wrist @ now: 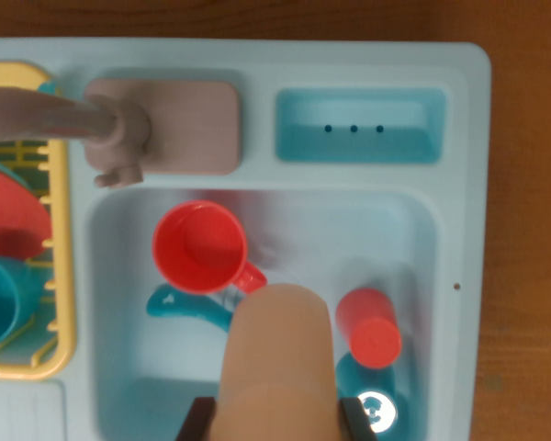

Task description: Pick detergent from the sink

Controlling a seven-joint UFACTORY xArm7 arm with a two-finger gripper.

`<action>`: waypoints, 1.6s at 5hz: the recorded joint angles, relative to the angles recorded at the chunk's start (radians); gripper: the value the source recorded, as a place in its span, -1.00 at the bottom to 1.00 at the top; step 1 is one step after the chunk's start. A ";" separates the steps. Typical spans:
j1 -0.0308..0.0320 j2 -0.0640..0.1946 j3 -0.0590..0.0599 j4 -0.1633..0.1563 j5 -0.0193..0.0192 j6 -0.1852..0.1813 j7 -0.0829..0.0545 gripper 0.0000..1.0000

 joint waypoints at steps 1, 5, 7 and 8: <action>0.0000 0.000 0.000 0.000 0.0000 0.000 0.000 1.00; 0.0001 -0.012 -0.001 0.034 -0.0024 0.046 0.002 1.00; 0.0002 -0.016 -0.001 0.044 -0.0031 0.059 0.003 1.00; 0.0002 -0.017 -0.001 0.047 -0.0033 0.063 0.003 1.00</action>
